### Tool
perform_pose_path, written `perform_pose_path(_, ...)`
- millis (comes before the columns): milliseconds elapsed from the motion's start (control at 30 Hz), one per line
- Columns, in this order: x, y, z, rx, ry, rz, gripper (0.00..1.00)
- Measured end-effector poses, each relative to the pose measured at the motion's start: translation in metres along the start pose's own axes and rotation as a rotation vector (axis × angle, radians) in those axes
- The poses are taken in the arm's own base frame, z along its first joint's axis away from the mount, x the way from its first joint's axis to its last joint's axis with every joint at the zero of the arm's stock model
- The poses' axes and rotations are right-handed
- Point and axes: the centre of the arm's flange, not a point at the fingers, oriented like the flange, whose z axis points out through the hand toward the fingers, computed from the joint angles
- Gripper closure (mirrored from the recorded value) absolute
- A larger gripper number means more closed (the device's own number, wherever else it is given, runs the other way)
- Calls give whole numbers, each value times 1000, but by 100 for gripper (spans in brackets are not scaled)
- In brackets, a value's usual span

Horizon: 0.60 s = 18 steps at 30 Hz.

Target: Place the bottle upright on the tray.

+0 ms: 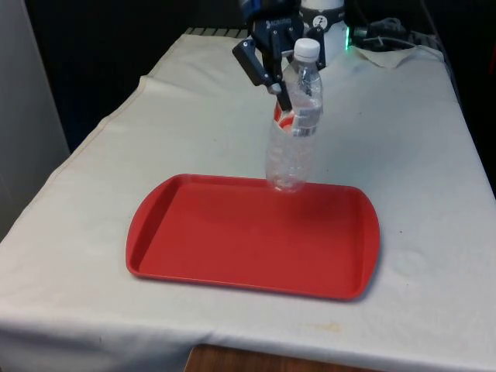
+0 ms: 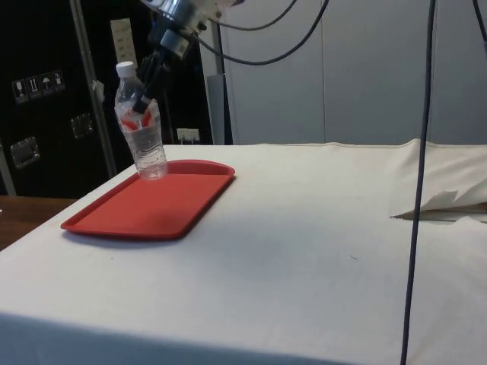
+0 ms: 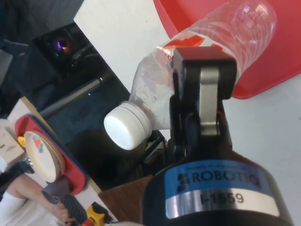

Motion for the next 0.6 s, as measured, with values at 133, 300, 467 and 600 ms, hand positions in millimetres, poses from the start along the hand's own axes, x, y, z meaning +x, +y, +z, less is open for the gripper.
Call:
perform_pose_path(133,-7,6,2,-8,7,3,100)
perform_pose_path(300,-11,10,4,-11,14,5,100)
perform_pose_path(467,-18,15,9,-16,24,13,100)
perform_pose_path(600,-23,20,13,-19,35,24,100)
